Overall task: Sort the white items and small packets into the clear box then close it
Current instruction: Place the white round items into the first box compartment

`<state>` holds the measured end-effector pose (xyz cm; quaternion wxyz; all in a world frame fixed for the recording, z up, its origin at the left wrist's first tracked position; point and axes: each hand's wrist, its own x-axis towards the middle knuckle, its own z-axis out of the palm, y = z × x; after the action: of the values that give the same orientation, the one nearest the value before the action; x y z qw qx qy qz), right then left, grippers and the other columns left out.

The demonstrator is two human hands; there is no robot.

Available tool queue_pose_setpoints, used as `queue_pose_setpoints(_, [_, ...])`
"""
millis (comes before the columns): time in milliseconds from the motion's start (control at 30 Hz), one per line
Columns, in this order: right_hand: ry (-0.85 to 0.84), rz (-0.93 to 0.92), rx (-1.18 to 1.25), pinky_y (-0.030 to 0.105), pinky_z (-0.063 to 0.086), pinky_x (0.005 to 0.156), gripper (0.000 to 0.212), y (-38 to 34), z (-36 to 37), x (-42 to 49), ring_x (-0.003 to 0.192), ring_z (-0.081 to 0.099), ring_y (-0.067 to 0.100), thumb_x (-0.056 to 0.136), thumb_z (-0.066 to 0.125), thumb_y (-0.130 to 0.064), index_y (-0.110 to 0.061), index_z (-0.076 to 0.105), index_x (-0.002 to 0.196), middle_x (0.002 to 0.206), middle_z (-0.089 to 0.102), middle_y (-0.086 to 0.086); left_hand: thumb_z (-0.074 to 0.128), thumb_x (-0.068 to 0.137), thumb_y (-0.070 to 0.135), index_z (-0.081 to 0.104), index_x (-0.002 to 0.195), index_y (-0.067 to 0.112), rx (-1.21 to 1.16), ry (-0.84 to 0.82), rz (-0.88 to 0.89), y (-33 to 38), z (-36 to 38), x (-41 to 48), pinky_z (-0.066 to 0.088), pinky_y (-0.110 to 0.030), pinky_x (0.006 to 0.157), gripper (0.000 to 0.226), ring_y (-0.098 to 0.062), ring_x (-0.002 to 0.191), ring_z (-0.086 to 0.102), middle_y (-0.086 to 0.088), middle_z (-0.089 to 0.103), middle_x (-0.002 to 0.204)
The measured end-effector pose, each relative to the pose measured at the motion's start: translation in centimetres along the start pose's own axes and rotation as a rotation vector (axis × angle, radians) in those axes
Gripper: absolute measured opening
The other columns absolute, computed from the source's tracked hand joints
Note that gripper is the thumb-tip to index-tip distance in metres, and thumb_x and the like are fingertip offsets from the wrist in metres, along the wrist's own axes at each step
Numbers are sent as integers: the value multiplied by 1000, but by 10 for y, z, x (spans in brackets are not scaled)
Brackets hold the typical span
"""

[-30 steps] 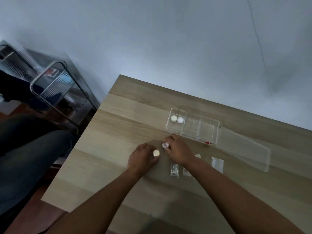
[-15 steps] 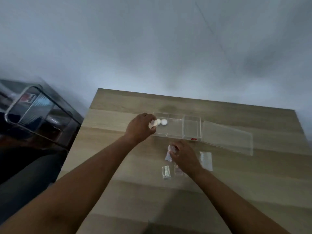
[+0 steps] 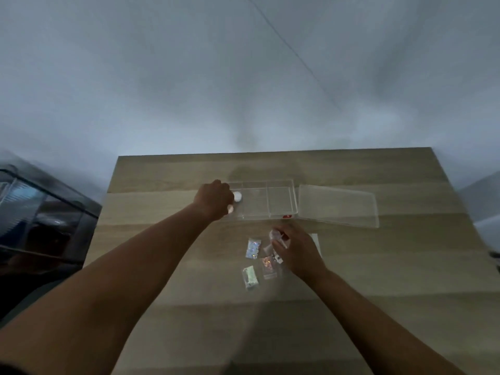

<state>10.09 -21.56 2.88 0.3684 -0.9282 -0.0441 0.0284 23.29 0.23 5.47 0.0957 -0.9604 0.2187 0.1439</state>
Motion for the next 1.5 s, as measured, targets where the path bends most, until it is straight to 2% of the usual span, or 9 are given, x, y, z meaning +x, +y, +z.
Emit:
queue_pose_setpoints(200, [30, 11, 5, 19, 41, 76, 22, -6, 1, 14, 86, 63, 19, 83, 68, -14, -14, 67, 105, 98, 67, 5, 64, 88, 35, 71, 116, 26, -42, 10, -7, -1, 1, 2, 50, -38, 84, 30, -25, 116, 57, -3, 66, 120])
queue_pose_setpoints(300, [17, 8, -6, 20, 39, 77, 23, -17, -4, 36, 86, 60, 15, 87, 65, -20, -14, 67, 109, 101, 68, 6, 69, 85, 31, 70, 112, 30, -295, 93, -134, -1, -3, -3, 49, -36, 85, 27, -23, 114, 59, -1, 65, 116])
queue_pose_setpoints(433, [-35, -66, -10, 30, 43, 79, 25, -44, -8, 71, 92, 62, 27, 84, 65, -17, -13, 68, 109, 102, 70, 11, 67, 84, 28, 69, 103, 28, -733, 327, -456, -1, 2, -23, 54, -37, 85, 19, -22, 101, 65, -3, 66, 106])
queue_pose_setpoints(633, [-272, -141, -218, 33, 45, 78, 21, -74, 9, 121, 100, 59, 33, 84, 62, -19, -13, 72, 102, 103, 68, 15, 65, 81, 21, 70, 114, 21, -1099, 250, -722, 9, 28, -39, 51, -32, 96, 34, -25, 110, 67, -7, 75, 114])
queue_pose_setpoints(800, [-353, -196, -528, 34, 46, 73, 24, -75, 22, 135, 102, 62, 33, 83, 62, -26, -18, 71, 105, 104, 71, 14, 70, 75, 15, 75, 102, 17, -1337, 248, -775, 13, 37, -40, 61, -43, 84, 27, -24, 85, 76, -9, 79, 95])
queue_pose_setpoints(900, [-374, -215, -613, 29, 37, 63, 19, -81, 28, 140, 89, 66, 33, 78, 64, -28, -18, 72, 91, 93, 70, 14, 71, 72, 14, 76, 94, 17, -1412, 268, -813, 12, 42, -39, 63, -44, 80, 23, -24, 77, 76, -10, 78, 86])
queue_pose_setpoints(1067, [-378, -239, -669, 32, 37, 63, 14, -86, 40, 145, 91, 64, 36, 77, 63, -23, -13, 70, 84, 93, 70, 17, 70, 70, 16, 75, 91, 19, -1429, 277, -834, 10, 46, -37, 63, -44, 78, 21, -27, 79, 76, -12, 78, 87])
queue_pose_setpoints(1200, [-404, -321, -731, 36, 36, 68, 16, -84, 45, 148, 100, 58, 37, 83, 61, -23, -9, 67, 89, 96, 71, 19, 69, 72, 15, 74, 92, 17, -1425, 294, -829, 9, 45, -39, 61, -46, 80, 21, -31, 83, 75, -13, 78, 91])
queue_pose_setpoints(1500, [-488, -308, -763, 43, 41, 93, 22, -83, 36, 149, 117, 48, 33, 90, 56, -29, -26, 69, 107, 111, 67, 9, 69, 73, 17, 73, 94, 17, -1432, 288, -822, 10, 40, -42, 61, -47, 80, 21, -31, 84, 74, -12, 77, 92])
